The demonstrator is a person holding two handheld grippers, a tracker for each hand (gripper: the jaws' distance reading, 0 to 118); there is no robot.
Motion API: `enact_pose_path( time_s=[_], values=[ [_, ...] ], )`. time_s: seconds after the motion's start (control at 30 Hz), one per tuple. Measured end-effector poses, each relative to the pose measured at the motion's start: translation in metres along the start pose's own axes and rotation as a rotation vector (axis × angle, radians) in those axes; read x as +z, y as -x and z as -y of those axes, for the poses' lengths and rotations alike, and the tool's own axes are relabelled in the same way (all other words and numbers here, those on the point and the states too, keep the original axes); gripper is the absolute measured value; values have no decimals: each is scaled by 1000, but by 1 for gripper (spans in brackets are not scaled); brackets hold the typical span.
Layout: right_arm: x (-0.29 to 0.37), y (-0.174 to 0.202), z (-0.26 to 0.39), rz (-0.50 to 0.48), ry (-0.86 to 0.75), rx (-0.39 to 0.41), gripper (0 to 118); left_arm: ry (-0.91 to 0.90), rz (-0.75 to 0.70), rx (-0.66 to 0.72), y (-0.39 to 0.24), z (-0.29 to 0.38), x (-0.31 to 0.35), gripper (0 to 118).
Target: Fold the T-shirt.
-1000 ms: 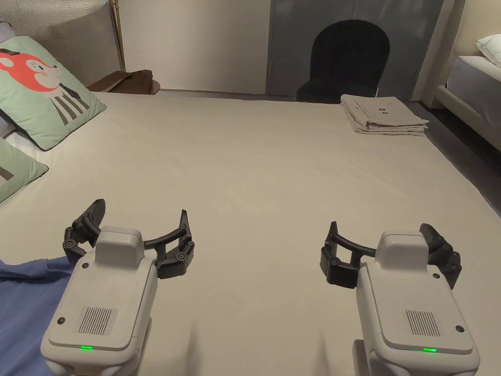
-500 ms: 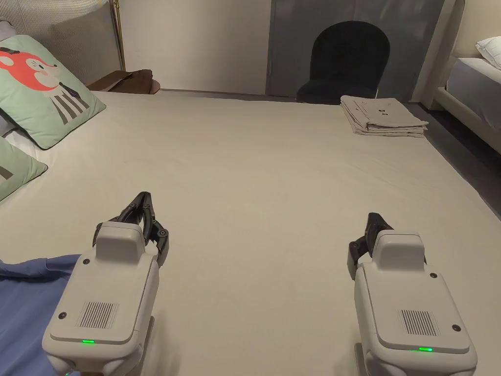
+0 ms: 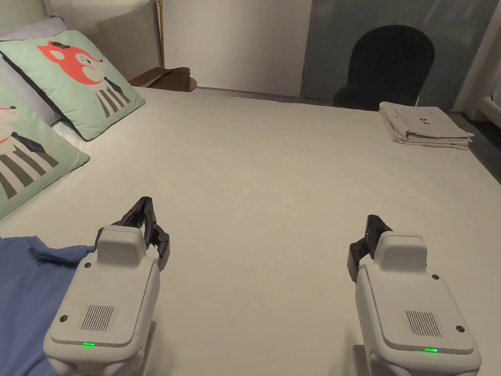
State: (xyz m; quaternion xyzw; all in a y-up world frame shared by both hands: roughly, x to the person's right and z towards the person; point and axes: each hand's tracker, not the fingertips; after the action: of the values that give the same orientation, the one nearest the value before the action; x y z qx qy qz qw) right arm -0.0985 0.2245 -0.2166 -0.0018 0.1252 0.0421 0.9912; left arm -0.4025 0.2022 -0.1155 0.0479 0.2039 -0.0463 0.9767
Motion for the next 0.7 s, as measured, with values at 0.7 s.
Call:
enact_pose_path(
  time_s=[0.7],
  values=[
    [-10,225,0,-545,10,-11,0,130,-499,-107,202,10,113,0]
  ],
)
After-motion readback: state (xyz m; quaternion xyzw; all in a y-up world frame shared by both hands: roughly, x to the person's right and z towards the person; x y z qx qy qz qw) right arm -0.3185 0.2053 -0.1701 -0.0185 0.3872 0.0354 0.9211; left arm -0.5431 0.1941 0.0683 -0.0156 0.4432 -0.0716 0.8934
